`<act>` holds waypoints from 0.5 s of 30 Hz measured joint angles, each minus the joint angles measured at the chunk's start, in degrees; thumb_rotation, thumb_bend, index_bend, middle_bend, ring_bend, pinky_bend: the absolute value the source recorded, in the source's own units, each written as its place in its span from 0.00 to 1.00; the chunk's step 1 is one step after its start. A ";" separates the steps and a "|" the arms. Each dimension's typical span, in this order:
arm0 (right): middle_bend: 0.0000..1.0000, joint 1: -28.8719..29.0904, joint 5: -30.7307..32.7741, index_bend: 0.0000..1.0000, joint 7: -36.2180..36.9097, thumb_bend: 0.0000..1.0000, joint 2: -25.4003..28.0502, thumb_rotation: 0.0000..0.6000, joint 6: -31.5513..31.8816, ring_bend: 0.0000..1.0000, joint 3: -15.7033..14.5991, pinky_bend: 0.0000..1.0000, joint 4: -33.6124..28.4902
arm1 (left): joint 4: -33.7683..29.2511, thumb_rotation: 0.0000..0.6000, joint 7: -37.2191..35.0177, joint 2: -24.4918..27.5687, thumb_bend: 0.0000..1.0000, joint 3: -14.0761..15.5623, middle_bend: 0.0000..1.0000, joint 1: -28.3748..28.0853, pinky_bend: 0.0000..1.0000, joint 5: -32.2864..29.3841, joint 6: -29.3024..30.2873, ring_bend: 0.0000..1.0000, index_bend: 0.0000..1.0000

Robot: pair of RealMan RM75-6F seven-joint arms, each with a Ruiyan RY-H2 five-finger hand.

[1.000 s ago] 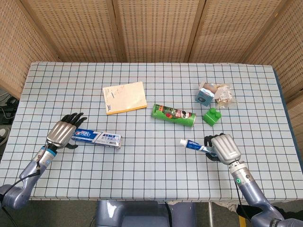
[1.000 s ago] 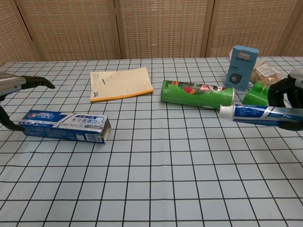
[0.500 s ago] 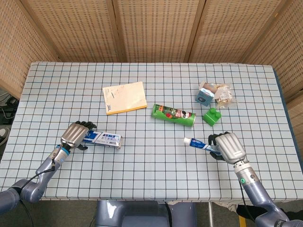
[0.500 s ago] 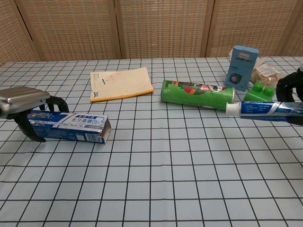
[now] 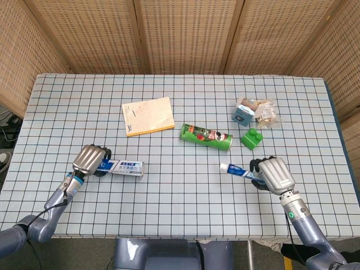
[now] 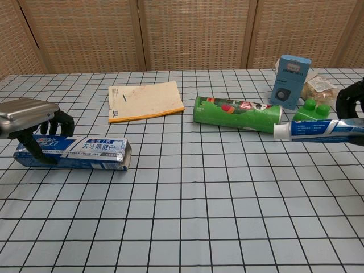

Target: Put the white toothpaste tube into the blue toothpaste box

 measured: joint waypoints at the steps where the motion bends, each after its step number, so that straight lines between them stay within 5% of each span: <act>1: 0.66 0.02 -0.10 0.64 -0.20 0.63 0.25 1.00 0.14 0.63 0.07 0.58 -0.42 | -0.44 1.00 -0.86 0.27 0.14 -0.10 0.50 0.08 0.45 0.10 0.32 0.48 0.54; 8: 0.66 0.54 -0.52 0.64 -3.07 0.63 3.15 1.00 1.06 0.63 1.29 0.58 -3.92 | -4.29 1.00 -12.49 2.31 0.19 -1.32 0.50 0.88 0.46 0.77 2.22 0.48 0.55; 15: 0.66 1.86 -0.19 0.64 -7.87 0.63 8.54 1.00 1.53 0.63 3.84 0.58 -9.54 | -5.22 1.00 -35.66 2.54 0.19 -2.65 0.50 1.78 0.46 3.19 5.30 0.48 0.55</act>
